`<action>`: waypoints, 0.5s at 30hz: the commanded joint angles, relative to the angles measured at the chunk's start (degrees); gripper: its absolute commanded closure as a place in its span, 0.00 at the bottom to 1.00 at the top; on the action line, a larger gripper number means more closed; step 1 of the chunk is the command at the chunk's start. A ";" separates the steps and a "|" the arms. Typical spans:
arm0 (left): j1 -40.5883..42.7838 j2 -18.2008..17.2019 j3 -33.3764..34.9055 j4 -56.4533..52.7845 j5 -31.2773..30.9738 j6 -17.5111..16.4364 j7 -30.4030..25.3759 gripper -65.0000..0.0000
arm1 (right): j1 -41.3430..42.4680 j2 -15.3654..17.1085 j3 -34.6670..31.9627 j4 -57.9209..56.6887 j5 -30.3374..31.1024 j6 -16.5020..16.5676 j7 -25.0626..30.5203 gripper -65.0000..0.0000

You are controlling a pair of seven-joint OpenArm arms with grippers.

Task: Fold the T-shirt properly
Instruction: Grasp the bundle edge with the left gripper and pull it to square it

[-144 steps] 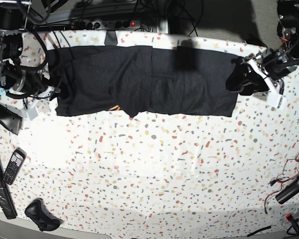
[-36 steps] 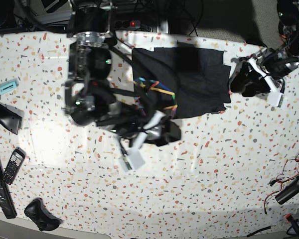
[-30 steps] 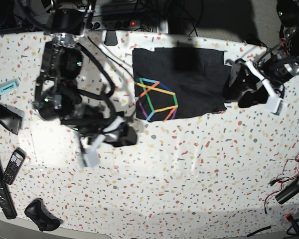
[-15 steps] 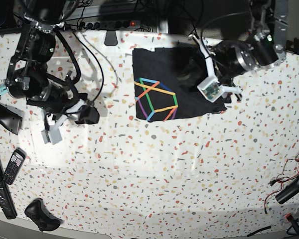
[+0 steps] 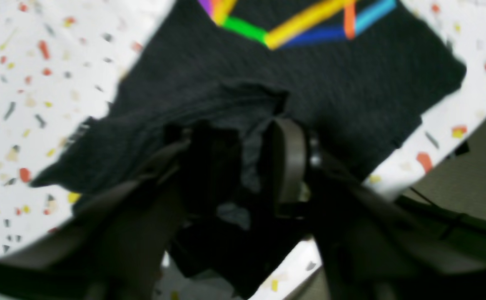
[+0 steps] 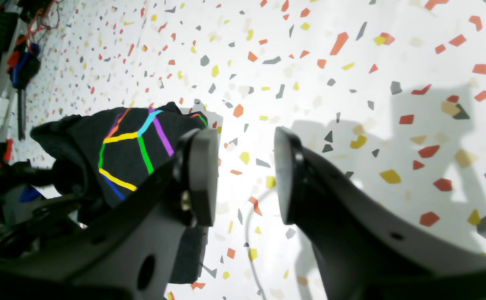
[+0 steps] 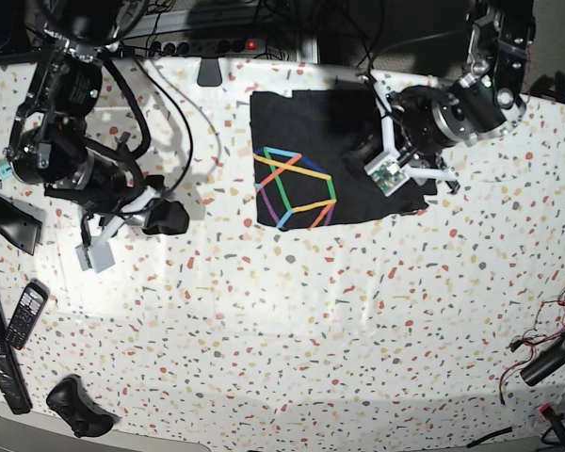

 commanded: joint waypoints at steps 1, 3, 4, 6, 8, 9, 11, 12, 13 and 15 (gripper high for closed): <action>-0.44 -0.20 -0.04 0.98 -0.72 -0.33 -0.76 0.78 | 0.92 0.61 0.15 1.22 1.16 0.46 0.94 0.66; -0.44 -0.20 -0.07 1.03 -1.20 -0.76 -0.52 0.90 | 0.92 0.61 0.15 1.22 1.14 0.46 0.94 0.66; -0.46 -0.20 -0.07 1.05 -2.16 -0.87 0.28 0.98 | 0.92 0.61 0.15 1.22 1.14 0.46 0.94 0.66; -0.46 -0.20 -0.07 1.11 -4.13 -0.85 2.34 1.00 | 0.94 0.61 0.15 1.22 1.16 0.46 0.96 0.66; -0.46 -0.20 -0.09 1.27 -6.03 -0.85 5.68 1.00 | 0.94 0.61 0.15 1.22 1.16 0.46 0.96 0.66; -0.46 -0.20 -0.13 1.49 -6.82 -0.87 7.89 1.00 | 0.94 0.61 0.15 1.22 1.16 0.46 0.96 0.66; -0.37 -0.61 -0.61 1.90 -8.13 -0.85 11.28 1.00 | 0.94 0.61 0.15 1.22 1.18 0.46 0.94 0.66; -0.20 -1.27 -1.25 2.01 -9.53 -0.85 11.69 1.00 | 0.94 0.61 0.13 1.22 1.16 0.46 0.96 0.66; -0.04 -2.08 -2.21 2.01 -11.50 -0.87 11.61 1.00 | 0.94 0.61 0.13 1.22 1.18 0.46 0.96 0.66; 0.28 -4.04 -4.96 2.01 -15.78 -0.85 11.37 1.00 | 0.94 0.61 0.07 1.22 1.18 0.48 0.94 0.66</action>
